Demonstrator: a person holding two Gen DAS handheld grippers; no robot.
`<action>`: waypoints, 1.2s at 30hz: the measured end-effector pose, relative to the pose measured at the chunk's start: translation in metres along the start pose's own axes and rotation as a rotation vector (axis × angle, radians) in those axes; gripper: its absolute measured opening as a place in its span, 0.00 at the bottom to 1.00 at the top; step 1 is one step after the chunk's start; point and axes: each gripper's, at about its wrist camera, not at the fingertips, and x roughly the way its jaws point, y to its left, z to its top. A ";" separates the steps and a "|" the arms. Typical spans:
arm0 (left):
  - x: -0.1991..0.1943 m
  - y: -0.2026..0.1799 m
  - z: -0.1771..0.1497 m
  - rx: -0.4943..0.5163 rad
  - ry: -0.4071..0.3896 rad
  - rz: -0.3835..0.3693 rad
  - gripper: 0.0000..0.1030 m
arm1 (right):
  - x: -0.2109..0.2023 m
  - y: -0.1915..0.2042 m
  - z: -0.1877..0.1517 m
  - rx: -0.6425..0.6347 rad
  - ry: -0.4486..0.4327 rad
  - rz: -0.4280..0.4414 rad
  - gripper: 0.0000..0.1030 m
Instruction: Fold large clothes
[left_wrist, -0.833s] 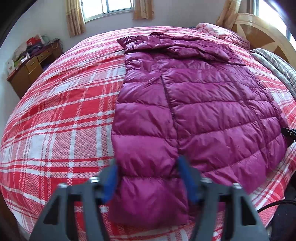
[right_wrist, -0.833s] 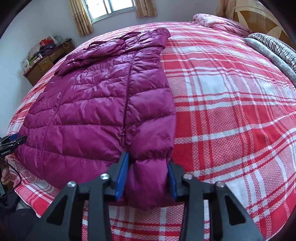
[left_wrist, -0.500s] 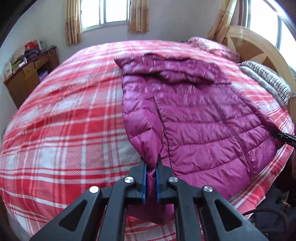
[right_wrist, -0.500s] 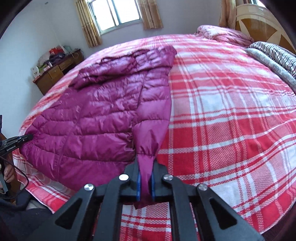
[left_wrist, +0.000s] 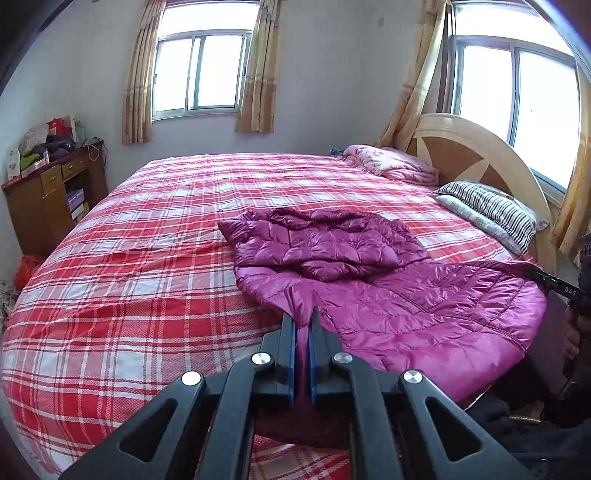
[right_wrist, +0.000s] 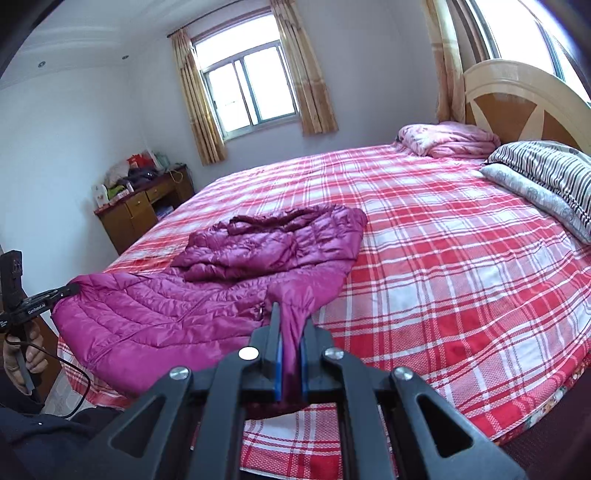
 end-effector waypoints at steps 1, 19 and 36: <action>-0.006 0.000 0.002 -0.008 -0.006 -0.014 0.04 | -0.006 0.001 0.002 0.004 -0.017 0.005 0.08; 0.120 0.038 0.102 -0.082 0.030 0.046 0.04 | 0.090 -0.028 0.105 0.069 -0.100 -0.080 0.07; 0.276 0.092 0.113 -0.136 0.136 0.191 0.51 | 0.273 -0.102 0.104 0.068 0.193 -0.210 0.07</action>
